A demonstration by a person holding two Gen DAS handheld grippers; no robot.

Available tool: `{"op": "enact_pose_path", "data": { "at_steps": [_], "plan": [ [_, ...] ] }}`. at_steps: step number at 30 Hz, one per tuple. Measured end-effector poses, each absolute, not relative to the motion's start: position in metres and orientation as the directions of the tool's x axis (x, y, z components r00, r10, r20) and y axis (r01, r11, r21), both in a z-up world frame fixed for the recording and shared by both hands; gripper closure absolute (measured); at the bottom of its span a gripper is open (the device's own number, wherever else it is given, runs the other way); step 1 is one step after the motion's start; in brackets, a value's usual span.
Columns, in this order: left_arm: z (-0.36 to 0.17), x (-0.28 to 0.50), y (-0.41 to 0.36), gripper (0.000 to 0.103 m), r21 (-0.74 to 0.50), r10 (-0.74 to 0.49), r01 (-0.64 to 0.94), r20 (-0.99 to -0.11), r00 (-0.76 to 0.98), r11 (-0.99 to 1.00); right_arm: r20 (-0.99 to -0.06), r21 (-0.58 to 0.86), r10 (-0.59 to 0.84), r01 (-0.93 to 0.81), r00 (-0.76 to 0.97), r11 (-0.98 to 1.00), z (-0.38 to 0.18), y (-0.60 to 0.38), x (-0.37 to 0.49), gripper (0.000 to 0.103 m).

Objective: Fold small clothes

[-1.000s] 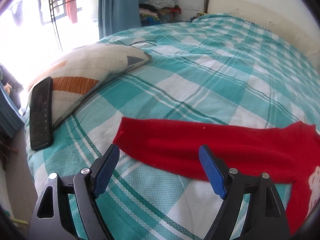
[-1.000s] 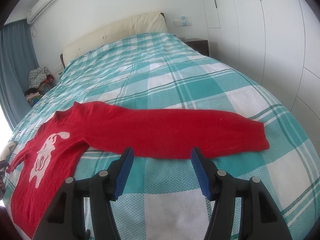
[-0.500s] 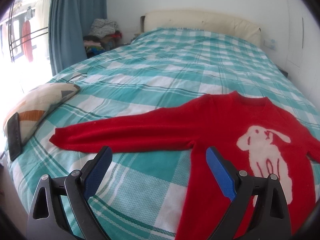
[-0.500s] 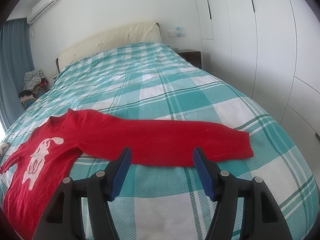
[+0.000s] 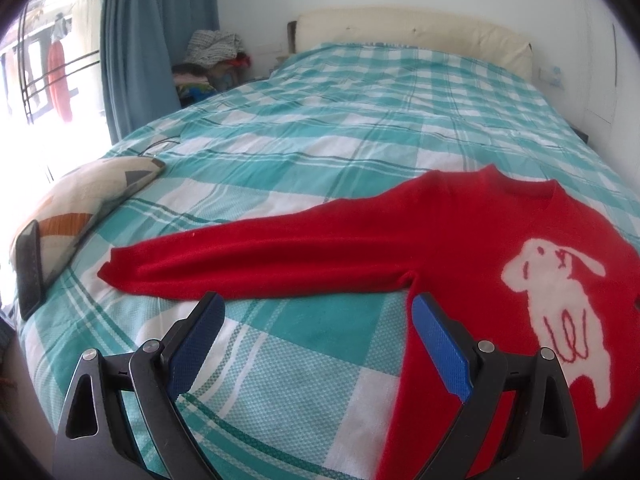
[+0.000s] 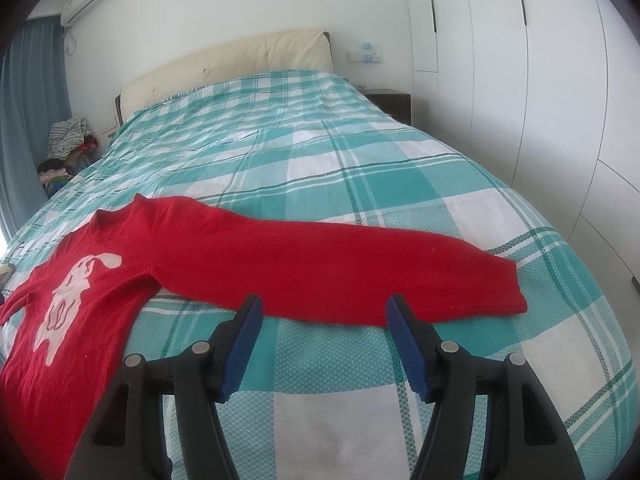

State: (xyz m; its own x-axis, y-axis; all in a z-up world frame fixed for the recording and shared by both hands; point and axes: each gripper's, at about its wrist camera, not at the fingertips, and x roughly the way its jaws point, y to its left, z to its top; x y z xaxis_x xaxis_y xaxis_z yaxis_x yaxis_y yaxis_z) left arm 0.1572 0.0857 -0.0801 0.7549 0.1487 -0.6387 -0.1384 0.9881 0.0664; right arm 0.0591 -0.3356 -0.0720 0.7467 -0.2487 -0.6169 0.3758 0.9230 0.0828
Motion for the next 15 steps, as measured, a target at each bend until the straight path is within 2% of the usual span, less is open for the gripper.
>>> {"op": "enact_pose_path", "data": {
  "at_steps": [2, 5, 6, 10, 11, 14, 15],
  "plan": [
    [-0.082, 0.158, 0.085, 0.007, 0.071, 0.15, -0.137, -0.645, 0.749, 0.988, -0.619, 0.08, -0.24, 0.364, 0.748, 0.928, -0.072, -0.333, 0.06, 0.039],
    [-0.084, 0.16, 0.084, 0.007, 0.067, 0.146, -0.135, -0.654, 0.743, 0.989, -0.651, 0.089, -0.171, 0.298, 0.739, 0.95, -0.081, -0.319, 0.067, 0.029],
    [-0.084, 0.16, 0.084, 0.007, 0.067, 0.146, -0.136, -0.655, 0.741, 0.988, -0.669, 0.081, -0.149, 0.27, 0.729, 0.959, -0.086, -0.311, 0.071, 0.028],
    [-0.083, 0.16, 0.085, 0.007, 0.069, 0.149, -0.138, -0.654, 0.742, 0.988, -0.711, -0.049, -0.208, 0.248, 0.671, 0.967, -0.108, -0.286, 0.084, 0.027],
    [-0.083, 0.161, 0.086, 0.007, 0.066, 0.147, -0.138, -0.655, 0.741, 0.988, -0.724, -0.073, -0.226, 0.254, 0.652, 0.965, -0.114, -0.284, 0.087, 0.023],
    [-0.084, 0.162, 0.089, 0.007, 0.041, 0.133, -0.142, -0.665, 0.735, 0.989, -0.76, -0.103, -0.264, 0.291, 0.594, 0.951, -0.131, -0.289, 0.092, 0.0],
    [-0.085, 0.162, 0.09, 0.007, 0.038, 0.132, -0.144, -0.669, 0.732, 0.989, -0.768, -0.082, -0.251, 0.298, 0.589, 0.951, -0.134, -0.293, 0.092, 0.0]
  ]
}}
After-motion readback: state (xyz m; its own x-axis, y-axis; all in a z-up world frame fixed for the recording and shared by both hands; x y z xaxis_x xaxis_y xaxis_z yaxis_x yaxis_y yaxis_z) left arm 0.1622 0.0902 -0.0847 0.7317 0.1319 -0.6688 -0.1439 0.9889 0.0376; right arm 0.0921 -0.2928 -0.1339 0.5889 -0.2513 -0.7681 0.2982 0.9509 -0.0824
